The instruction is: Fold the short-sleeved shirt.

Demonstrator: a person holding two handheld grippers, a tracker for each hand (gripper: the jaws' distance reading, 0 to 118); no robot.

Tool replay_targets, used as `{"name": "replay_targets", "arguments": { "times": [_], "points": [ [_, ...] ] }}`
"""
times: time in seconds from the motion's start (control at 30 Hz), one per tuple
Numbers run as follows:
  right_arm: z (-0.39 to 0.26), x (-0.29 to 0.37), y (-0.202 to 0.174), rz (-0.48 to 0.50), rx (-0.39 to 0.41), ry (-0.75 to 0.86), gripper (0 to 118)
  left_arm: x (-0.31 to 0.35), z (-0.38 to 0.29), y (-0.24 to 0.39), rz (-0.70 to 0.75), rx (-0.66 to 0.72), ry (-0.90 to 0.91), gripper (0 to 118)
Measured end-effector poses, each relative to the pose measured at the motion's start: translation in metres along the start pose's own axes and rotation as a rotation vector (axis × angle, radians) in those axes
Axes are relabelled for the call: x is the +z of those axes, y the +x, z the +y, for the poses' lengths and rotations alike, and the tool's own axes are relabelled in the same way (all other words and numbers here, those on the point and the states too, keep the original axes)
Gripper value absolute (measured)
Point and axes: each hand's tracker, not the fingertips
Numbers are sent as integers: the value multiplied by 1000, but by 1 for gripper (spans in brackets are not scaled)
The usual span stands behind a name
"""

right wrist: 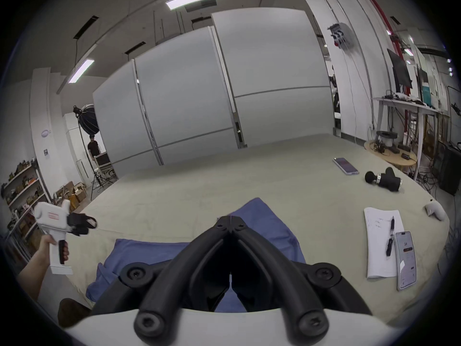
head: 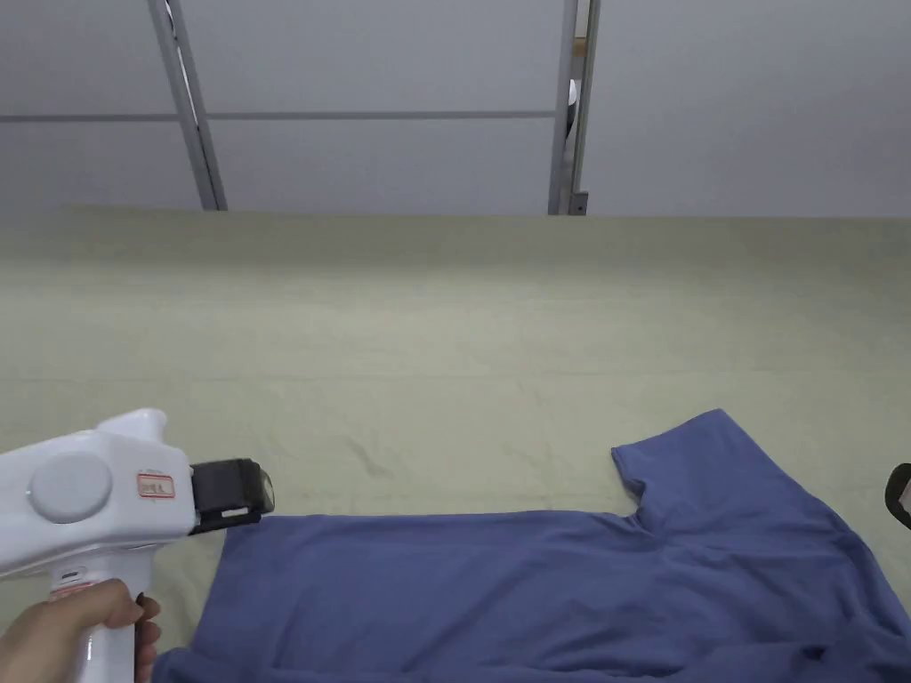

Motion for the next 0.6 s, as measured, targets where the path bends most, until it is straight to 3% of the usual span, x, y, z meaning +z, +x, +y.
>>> {"name": "replay_targets", "arguments": {
  "times": [0.17, 0.2, 0.23, 0.27, 0.3, 0.33, 0.37, 0.5, 0.6],
  "points": [
    [-9, -22, 11, -32, 12, -72, 2, -65, -22, 8, 84, -91, -90, 83],
    [-11, -26, 11, -37, 9, -88, 2, -68, -28, 14, 141, -128, -56, 82],
    [-11, -32, 12, -45, 7, -101, 7, -59, -31, 20, 136, -162, 2, 71],
    [-11, -41, 14, -52, 10, -125, 23, -57, -32, 26, 158, -179, -7, 45],
    [-8, -54, 18, -59, 29, -155, 47, -47, -33, 29, 153, -198, 10, 10],
    [-6, -63, 18, -56, 47, -185, 84, -44, -33, 29, 117, -191, 14, 3],
    [-3, -82, 22, -51, 65, -252, 97, -39, -32, 28, 59, -177, 13, 3],
    [1, -152, 41, -68, 4, -455, 97, -21, -34, 30, 61, -160, 39, 3],
    [-5, -205, 66, -143, -9, -561, 94, -10, -32, 25, 42, -152, 40, 3]
  ]
}}
